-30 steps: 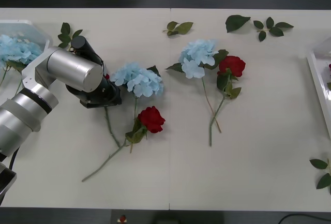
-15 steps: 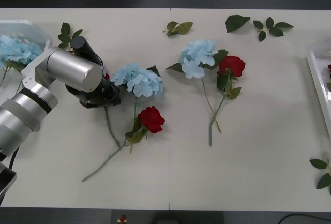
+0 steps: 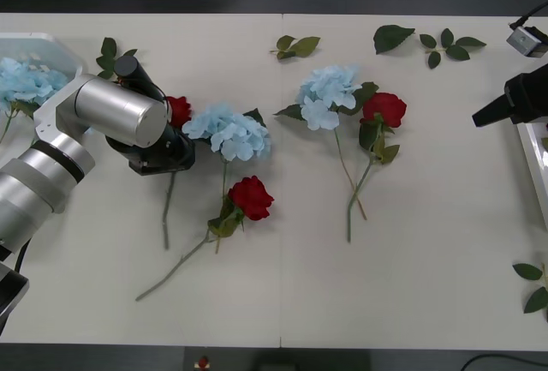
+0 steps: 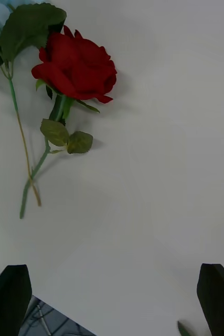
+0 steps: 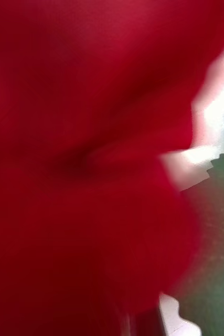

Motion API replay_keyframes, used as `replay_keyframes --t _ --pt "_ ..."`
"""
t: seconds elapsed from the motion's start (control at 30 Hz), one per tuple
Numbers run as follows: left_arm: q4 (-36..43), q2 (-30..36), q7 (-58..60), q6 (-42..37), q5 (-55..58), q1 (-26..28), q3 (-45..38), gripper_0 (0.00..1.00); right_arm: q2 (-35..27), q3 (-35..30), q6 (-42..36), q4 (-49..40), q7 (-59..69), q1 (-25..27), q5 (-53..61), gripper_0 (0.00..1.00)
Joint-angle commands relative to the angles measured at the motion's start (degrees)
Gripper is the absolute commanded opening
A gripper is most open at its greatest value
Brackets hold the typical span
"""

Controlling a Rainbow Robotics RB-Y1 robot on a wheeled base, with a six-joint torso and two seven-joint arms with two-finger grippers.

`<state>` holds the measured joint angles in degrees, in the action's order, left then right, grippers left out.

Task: Put the red flowers into the right box and the blue flowers into the left box

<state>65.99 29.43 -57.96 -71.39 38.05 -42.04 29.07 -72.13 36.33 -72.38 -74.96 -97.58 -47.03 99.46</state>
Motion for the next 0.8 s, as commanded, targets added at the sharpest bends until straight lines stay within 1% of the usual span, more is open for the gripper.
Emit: replay_keyframes --t 0.03,0.23,0.37,0.5,0.57,0.67,0.8 --pt "-0.42 -0.77 0.22 0.99 -0.17 0.47 0.11 0.0 0.23 -0.65 1.36 -3.44 9.69 -0.52 -0.5 0.92" --pt "3.18 1.6 -0.92 0.47 -0.17 0.56 0.02 0.0 4.71 -0.73 2.6 -5.9 26.83 -0.52 -6.74 0.92" --pt "5.9 3.09 -1.8 -1.82 -0.17 0.82 -2.44 0.0 7.53 -0.73 2.77 -6.16 34.3 -0.52 -10.52 0.92" --pt "8.72 3.18 -8.04 -7.53 -0.43 1.87 -10.79 0.0 10.25 -0.73 2.51 -6.87 41.68 -0.52 -15.0 0.92" --pt "11.35 3.09 -12.17 -11.13 -0.34 2.93 -16.07 0.0 12.01 -0.73 2.24 -7.39 45.99 -0.52 -17.37 0.92" --pt "15.48 3.09 -17.45 -14.74 0.27 4.51 -21.78 0.0 14.38 -0.65 1.98 -7.39 50.12 -0.43 -20.54 0.93" --pt "20.67 2.83 -24.13 -16.67 4.14 6.97 -29.25 0.0 17.46 -0.65 2.16 -7.13 53.9 -0.08 -25.11 0.92"
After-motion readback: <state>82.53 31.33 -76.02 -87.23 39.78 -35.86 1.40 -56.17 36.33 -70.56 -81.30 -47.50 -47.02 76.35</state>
